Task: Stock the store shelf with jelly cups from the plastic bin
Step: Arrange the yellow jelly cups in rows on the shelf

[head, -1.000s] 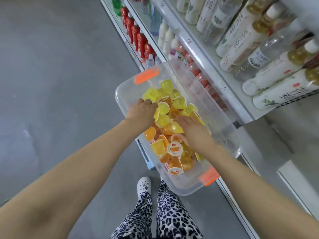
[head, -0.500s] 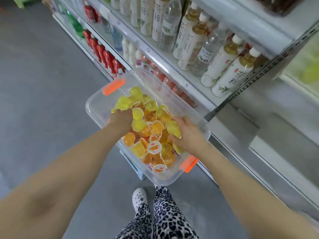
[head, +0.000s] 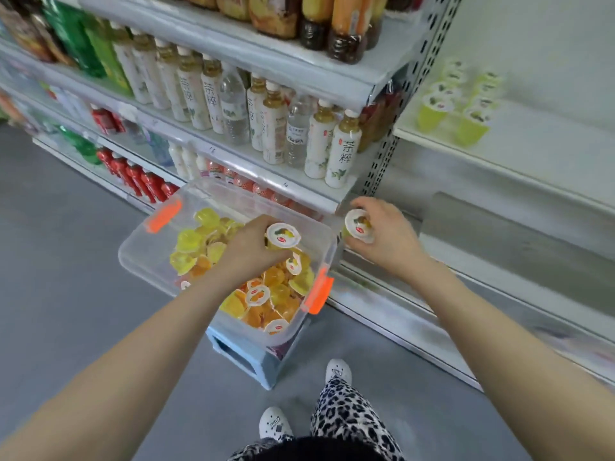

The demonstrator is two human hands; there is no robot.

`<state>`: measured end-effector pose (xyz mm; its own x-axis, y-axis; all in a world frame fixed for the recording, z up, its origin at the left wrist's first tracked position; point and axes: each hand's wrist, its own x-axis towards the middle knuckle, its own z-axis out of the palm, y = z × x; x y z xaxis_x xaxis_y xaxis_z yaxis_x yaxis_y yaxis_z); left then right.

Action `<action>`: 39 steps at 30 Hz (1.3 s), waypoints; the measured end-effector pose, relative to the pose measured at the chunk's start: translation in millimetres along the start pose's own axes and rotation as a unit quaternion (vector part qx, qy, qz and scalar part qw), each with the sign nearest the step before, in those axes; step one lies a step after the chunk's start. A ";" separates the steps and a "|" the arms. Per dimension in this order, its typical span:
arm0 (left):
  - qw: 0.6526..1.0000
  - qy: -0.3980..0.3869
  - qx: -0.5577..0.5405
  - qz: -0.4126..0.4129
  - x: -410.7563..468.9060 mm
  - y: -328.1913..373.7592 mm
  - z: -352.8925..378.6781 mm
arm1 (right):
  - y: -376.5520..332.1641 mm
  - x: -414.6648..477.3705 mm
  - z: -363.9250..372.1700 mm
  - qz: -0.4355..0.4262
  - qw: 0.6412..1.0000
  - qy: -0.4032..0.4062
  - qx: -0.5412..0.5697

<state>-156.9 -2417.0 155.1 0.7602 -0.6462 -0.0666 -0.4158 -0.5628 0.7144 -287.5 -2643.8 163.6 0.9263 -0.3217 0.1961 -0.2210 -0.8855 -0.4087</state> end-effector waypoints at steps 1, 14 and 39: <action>1.000 -0.006 0.000 0.018 2.8 13.4 5.0 | 7.2 -3.7 -11.0 0.005 1.000 0.011 -0.009; 0.972 -0.050 -0.022 0.231 65.8 222.9 70.9 | 117.1 -32.0 -199.5 0.116 0.976 0.178 0.044; 0.975 0.068 0.068 0.200 200.0 359.2 146.2 | 327.5 160.5 -230.1 0.101 0.991 0.091 0.009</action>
<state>-227.2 -2823.8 296.7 0.5785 -0.7595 0.2975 -0.7482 -0.3487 0.5645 -281.5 -3062.5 266.4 0.7930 -0.5488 0.2646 -0.3895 -0.7906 -0.4724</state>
